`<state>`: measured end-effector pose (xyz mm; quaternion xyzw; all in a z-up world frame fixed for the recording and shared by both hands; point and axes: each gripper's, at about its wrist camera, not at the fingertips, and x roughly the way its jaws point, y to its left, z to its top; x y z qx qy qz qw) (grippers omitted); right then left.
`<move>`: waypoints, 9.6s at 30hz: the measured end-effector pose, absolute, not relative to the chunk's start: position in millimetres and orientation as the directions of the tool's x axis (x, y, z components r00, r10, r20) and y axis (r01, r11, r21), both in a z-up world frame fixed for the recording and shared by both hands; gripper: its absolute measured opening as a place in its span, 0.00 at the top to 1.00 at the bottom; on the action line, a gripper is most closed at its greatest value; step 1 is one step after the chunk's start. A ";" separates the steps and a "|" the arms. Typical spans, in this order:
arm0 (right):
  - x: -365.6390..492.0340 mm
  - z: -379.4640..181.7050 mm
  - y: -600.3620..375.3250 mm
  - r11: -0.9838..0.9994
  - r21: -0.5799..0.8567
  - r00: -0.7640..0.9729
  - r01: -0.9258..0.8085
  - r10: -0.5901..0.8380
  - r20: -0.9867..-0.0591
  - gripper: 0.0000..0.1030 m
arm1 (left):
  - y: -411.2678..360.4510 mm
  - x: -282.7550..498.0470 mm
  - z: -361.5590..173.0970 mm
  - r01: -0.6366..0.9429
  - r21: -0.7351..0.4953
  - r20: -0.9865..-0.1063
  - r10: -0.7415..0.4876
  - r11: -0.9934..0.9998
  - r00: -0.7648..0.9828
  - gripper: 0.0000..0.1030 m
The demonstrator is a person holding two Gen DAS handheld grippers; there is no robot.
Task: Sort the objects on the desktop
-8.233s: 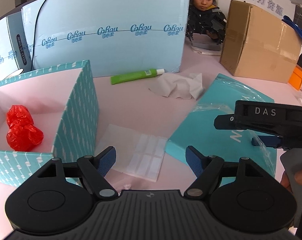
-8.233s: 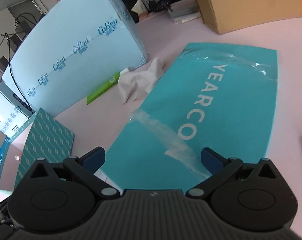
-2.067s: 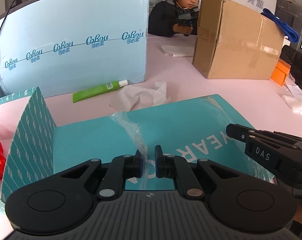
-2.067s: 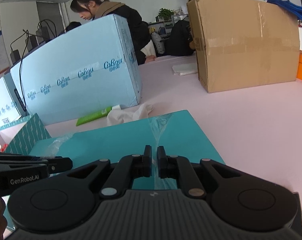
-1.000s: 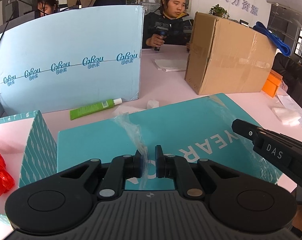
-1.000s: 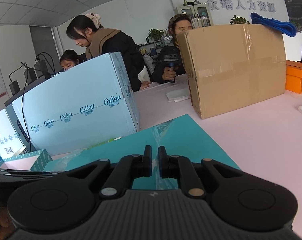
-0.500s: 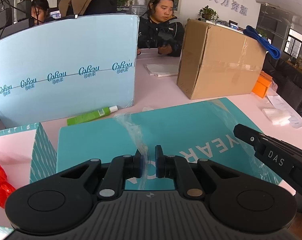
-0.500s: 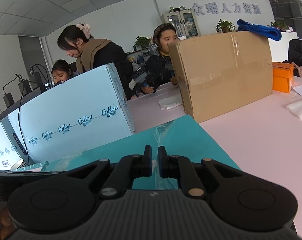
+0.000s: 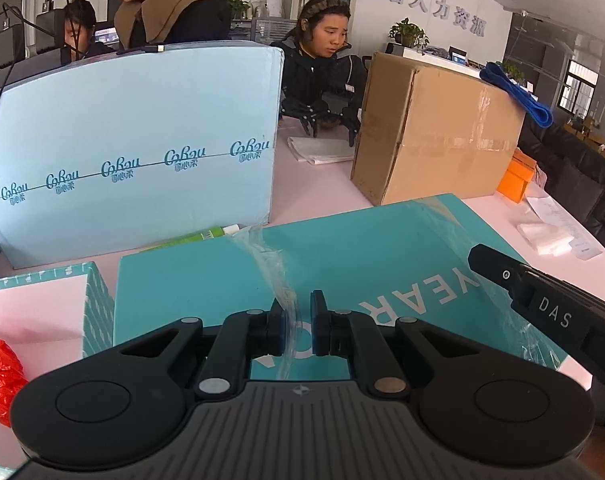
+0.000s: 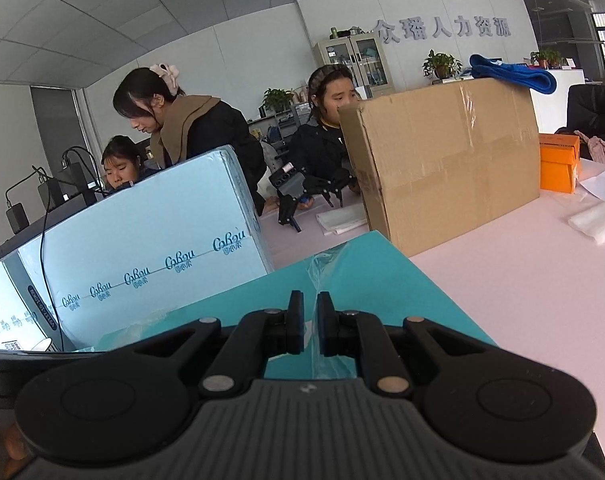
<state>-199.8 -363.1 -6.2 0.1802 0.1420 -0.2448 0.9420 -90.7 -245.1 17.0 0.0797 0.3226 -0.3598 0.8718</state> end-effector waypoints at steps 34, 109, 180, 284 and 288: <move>-178.5 4.5 -331.8 0.844 0.280 0.870 0.456 -0.358 -0.338 0.88 | -205.3 -71.0 33.0 0.615 -0.098 -0.598 -0.540 0.783 0.592 0.93; -89.9 -8.8 -223.4 0.891 0.366 0.929 0.269 -0.140 -0.342 0.88 | -69.9 4.2 22.5 0.427 -0.046 -0.617 -0.362 0.903 0.698 0.89; -62.2 -18.8 -168.3 0.855 0.393 0.910 0.340 -0.193 -0.367 0.88 | -22.3 40.7 8.8 0.444 -0.048 -0.636 -0.370 0.895 0.677 0.89; -58.4 -13.0 -115.7 0.868 0.385 0.929 0.313 -0.196 -0.314 0.88 | 22.3 57.7 9.1 0.428 -0.032 -0.622 -0.353 0.903 0.699 0.89; -58.4 -12.8 -116.6 0.868 0.385 0.929 0.312 -0.195 -0.314 0.88 | 22.1 57.4 9.3 0.428 -0.032 -0.622 -0.354 0.903 0.699 0.89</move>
